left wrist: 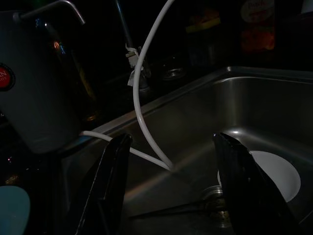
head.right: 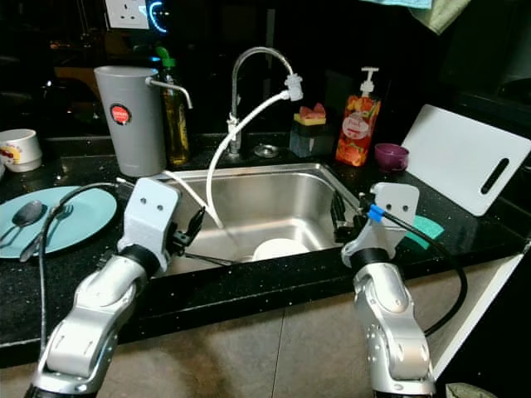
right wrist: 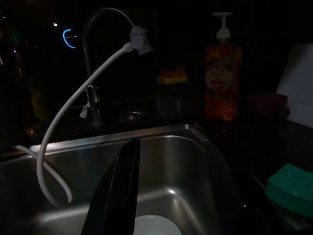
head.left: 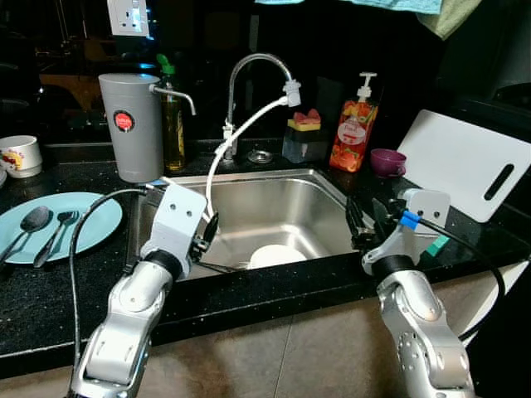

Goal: Kitchen organization

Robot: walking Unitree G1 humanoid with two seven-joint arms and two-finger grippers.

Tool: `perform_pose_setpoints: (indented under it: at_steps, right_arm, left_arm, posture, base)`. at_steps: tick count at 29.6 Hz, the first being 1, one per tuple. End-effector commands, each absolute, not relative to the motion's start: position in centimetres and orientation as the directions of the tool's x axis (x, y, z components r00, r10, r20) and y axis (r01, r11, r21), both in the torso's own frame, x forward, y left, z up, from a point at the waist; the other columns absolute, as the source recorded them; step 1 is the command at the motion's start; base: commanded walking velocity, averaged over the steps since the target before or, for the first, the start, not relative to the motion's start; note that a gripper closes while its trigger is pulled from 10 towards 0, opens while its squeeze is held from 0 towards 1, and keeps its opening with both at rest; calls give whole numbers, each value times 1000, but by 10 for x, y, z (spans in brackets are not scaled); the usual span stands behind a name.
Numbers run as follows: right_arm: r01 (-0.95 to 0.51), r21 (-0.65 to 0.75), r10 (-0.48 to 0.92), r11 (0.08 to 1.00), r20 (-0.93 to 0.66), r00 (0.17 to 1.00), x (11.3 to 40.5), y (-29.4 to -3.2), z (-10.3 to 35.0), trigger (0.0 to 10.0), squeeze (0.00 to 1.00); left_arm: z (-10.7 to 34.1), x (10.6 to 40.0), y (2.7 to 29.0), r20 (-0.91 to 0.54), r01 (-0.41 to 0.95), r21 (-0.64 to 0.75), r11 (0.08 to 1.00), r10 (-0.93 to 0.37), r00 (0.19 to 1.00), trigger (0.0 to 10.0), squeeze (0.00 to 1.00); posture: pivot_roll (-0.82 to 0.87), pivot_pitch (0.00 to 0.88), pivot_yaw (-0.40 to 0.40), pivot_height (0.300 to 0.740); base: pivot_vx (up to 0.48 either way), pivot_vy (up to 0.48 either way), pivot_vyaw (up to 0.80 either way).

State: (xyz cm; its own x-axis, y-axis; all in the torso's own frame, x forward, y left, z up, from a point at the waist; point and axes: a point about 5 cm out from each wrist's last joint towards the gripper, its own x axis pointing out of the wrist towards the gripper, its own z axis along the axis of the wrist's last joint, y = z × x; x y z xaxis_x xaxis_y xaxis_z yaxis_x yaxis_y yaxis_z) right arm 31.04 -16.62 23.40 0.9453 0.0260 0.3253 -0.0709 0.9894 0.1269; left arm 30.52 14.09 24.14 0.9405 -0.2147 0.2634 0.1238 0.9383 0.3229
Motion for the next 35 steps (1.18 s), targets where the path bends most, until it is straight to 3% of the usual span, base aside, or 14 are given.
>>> perform_pose_setpoints:
  at_steps: [1,35]
  right_arm:
    - [-64,121,20,991,336,942,309,-168,236,10000,0]
    - [-58,121,14,991,332,943,307,-168,235,10000,0]
  left_arm:
    - [243,306,136,266,141,333,932,-236,934,10000,0]
    - [242,306,135,261,141,335,932,-235,936,10000,0]
  posture:
    - [174,5,-95,740]
    - [168,15,-90,740]
  base:
    - [0,0,0]
    - [0,0,0]
